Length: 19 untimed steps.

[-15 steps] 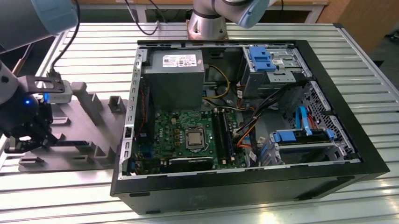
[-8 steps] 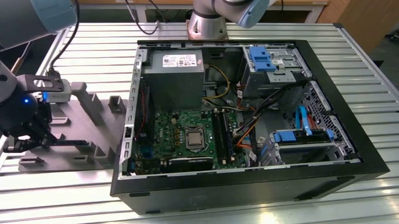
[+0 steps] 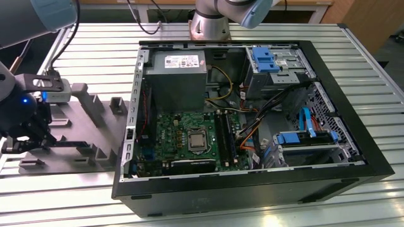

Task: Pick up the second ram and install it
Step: 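Pick up the second ram and move it above second insertion slot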

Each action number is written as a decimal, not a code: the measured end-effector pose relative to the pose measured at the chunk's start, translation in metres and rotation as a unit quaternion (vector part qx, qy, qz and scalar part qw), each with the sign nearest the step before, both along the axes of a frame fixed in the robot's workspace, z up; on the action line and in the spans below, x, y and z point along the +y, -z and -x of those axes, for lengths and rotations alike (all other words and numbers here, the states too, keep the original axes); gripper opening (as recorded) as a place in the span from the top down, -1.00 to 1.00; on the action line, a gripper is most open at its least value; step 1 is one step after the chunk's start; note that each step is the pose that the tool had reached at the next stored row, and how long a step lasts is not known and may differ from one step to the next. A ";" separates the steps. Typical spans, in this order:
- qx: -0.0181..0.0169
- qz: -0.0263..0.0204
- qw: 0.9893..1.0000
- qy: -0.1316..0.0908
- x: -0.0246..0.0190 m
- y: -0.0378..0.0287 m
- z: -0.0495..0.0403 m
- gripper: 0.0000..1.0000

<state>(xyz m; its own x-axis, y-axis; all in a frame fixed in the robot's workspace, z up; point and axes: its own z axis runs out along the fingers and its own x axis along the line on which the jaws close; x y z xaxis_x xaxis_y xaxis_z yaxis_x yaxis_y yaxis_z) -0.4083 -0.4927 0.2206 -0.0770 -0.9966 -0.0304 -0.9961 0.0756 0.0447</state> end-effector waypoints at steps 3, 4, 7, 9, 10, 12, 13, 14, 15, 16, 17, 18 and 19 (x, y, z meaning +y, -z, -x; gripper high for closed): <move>0.000 0.000 1.000 0.000 0.0000 -0.0013 0.0000 0.76; 0.000 0.000 1.000 0.000 0.0000 -0.0017 0.0000 0.76; 0.000 0.000 1.000 0.000 0.0000 -0.0030 0.0000 0.76; 0.000 0.000 1.000 0.000 0.0000 -0.0039 0.0000 0.76; 0.000 0.000 1.000 0.000 0.0000 -0.0043 0.0000 0.76; 0.000 0.000 1.000 0.000 0.0000 -0.0052 0.0000 0.76; 0.000 0.000 1.000 0.000 0.0000 -0.0056 0.0000 0.76; 0.000 0.000 1.000 0.000 0.0000 -0.0059 0.0000 0.76; 0.000 0.000 1.000 0.000 0.0000 -0.0061 0.0000 0.76; 0.000 0.000 1.000 0.000 0.0000 -0.0064 0.0000 0.76; 0.000 0.000 1.000 0.000 0.0000 -0.0069 0.0000 0.76; 0.000 0.000 1.000 0.000 0.0000 -0.0071 0.0000 0.76; 0.000 0.000 1.000 0.000 0.0000 -0.0074 0.0000 0.76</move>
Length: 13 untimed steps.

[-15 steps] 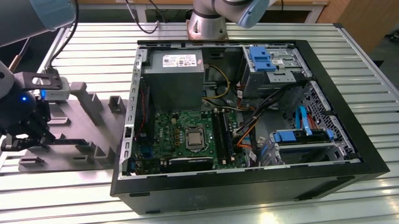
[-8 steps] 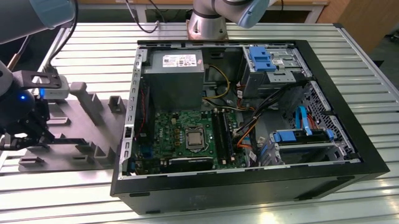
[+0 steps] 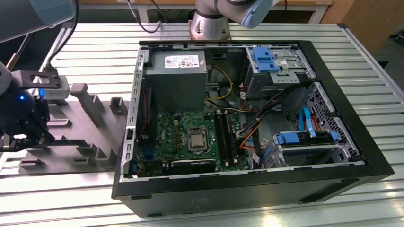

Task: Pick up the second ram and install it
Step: 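Pick up the second ram and move it above second insertion slot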

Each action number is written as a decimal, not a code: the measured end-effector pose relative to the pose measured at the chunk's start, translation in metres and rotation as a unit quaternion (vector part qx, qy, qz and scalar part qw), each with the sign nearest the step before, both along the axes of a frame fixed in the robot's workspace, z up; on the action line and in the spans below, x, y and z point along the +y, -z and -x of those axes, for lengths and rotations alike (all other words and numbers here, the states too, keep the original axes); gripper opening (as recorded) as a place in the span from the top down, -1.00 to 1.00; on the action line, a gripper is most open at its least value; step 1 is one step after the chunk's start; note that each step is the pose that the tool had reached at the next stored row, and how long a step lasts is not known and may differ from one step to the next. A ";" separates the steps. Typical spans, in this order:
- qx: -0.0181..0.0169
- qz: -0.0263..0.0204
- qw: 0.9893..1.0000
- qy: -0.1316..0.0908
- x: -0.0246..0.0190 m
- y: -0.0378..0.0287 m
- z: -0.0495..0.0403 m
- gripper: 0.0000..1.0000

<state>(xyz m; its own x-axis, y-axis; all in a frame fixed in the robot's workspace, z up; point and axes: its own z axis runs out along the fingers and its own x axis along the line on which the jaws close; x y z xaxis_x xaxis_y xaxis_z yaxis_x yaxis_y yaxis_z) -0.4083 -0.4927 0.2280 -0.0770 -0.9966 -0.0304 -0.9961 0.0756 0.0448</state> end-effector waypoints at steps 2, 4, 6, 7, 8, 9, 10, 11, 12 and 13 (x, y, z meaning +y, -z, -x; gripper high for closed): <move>0.000 0.000 1.000 0.000 0.0000 -0.0007 0.0000 0.76; 0.000 0.000 1.000 0.000 0.0000 -0.0014 0.0000 0.76; 0.000 0.000 1.000 0.000 0.0000 -0.0020 0.0000 0.76; 0.000 0.000 1.000 0.000 0.0000 -0.0024 0.0000 0.76; 0.000 0.000 1.000 0.000 0.0000 -0.0028 0.0000 0.76; 0.000 0.000 1.000 0.000 0.0000 -0.0031 0.0000 0.76; 0.000 0.000 1.000 0.000 0.0000 -0.0034 0.0000 0.76; 0.000 0.000 1.000 0.000 0.0000 -0.0037 0.0000 0.76; 0.000 0.000 1.000 0.000 0.0000 -0.0039 0.0000 0.76; 0.000 0.000 1.000 0.000 0.0000 -0.0042 0.0000 0.76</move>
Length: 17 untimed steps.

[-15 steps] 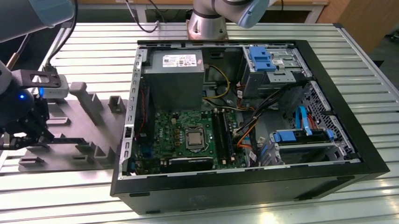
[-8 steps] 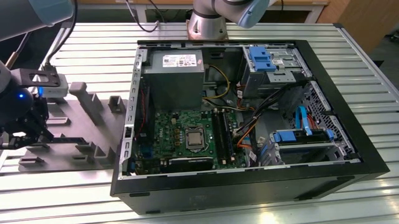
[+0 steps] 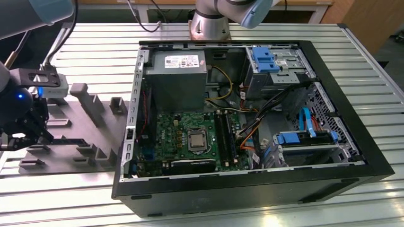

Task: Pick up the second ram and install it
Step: 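Pick up the second ram and move it above second insertion slot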

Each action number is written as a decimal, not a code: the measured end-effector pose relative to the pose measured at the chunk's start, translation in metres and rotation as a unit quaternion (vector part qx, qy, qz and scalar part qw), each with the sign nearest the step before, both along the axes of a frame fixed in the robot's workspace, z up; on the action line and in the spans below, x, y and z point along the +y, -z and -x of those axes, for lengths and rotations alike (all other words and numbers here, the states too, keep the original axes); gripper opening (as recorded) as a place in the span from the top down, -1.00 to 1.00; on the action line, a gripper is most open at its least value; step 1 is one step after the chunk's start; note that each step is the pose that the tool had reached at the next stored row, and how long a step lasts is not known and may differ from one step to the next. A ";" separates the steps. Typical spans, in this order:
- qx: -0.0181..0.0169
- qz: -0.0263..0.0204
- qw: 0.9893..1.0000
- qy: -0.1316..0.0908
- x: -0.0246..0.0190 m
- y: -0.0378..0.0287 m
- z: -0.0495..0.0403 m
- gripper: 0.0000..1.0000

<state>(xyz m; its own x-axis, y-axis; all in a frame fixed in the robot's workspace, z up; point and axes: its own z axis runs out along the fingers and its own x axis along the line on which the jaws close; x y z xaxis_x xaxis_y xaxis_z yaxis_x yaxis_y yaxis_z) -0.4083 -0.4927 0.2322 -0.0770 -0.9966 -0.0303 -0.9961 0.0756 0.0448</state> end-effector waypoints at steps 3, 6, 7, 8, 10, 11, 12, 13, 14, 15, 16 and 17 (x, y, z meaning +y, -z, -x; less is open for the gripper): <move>0.000 0.000 1.000 0.000 0.0000 -0.0008 0.0000 0.76; 0.000 0.000 1.000 0.000 0.0000 -0.0016 0.0000 0.76; 0.000 0.000 1.000 0.000 0.0000 -0.0019 0.0000 0.76; 0.000 0.000 1.000 0.000 0.0000 -0.0022 0.0000 0.76; 0.000 0.000 1.000 0.000 0.0000 -0.0028 0.0000 0.76; 0.000 0.000 1.000 0.000 0.0000 -0.0031 0.0000 0.76; 0.000 0.000 1.000 0.000 0.0000 -0.0034 0.0000 0.76; 0.000 0.000 1.000 0.000 0.0000 -0.0038 0.0000 0.76; 0.000 0.000 1.000 0.000 0.0000 -0.0041 0.0000 0.76; 0.000 0.000 1.000 0.000 0.0000 -0.0044 0.0000 0.76; 0.000 0.000 1.000 0.000 0.0000 -0.0047 0.0000 0.76; 0.000 0.000 1.000 0.000 0.0000 -0.0050 0.0000 0.76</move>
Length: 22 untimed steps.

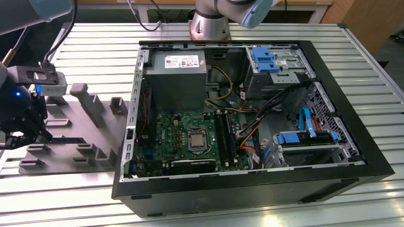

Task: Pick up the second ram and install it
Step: 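Pick up the second ram and move it above second insertion slot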

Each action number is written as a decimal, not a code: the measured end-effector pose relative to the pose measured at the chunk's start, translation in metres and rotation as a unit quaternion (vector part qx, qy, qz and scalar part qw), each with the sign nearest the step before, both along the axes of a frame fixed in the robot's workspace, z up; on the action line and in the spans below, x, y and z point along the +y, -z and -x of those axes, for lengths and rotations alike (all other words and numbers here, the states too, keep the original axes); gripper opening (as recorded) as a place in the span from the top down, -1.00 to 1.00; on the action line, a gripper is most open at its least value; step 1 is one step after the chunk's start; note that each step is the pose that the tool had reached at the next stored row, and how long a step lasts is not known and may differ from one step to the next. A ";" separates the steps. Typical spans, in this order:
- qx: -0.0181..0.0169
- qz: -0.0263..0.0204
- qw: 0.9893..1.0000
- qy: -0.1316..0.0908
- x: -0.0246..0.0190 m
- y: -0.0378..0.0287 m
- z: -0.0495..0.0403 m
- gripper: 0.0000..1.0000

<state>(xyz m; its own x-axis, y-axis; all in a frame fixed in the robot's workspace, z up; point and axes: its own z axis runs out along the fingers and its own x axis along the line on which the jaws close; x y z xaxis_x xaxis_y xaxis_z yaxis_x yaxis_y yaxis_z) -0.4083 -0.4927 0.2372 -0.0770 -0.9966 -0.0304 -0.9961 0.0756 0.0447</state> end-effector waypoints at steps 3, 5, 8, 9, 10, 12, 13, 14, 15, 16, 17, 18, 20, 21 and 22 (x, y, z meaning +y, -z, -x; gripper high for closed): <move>0.000 0.000 1.000 0.000 0.0000 -0.0010 0.0000 0.76; 0.000 0.000 1.000 0.000 0.0000 -0.0018 0.0000 0.76; 0.000 0.000 1.000 0.000 0.0000 -0.0028 0.0000 0.76; 0.000 0.000 1.000 0.000 0.0000 -0.0032 0.0000 0.76; 0.000 0.000 1.000 0.000 0.0000 -0.0036 0.0000 0.76; 0.000 0.000 1.000 0.000 0.0000 -0.0043 0.0000 0.76; 0.000 0.000 1.000 0.000 0.0000 -0.0047 0.0000 0.76; 0.000 0.000 1.000 0.000 0.0000 -0.0050 0.0000 0.76; 0.000 0.000 1.000 0.000 0.0000 -0.0055 0.0000 0.76; 0.000 0.000 1.000 0.000 0.0000 -0.0058 0.0000 0.76; 0.000 0.000 1.000 0.000 0.0000 -0.0062 0.0000 0.76; 0.000 0.000 1.000 0.000 0.0000 -0.0065 0.0000 0.76; 0.000 0.000 1.000 0.000 0.0000 -0.0073 0.0000 0.76; 0.000 0.000 1.000 0.000 0.0000 -0.0076 0.0000 0.76; 0.000 0.000 1.000 0.000 0.0000 -0.0080 0.0000 0.76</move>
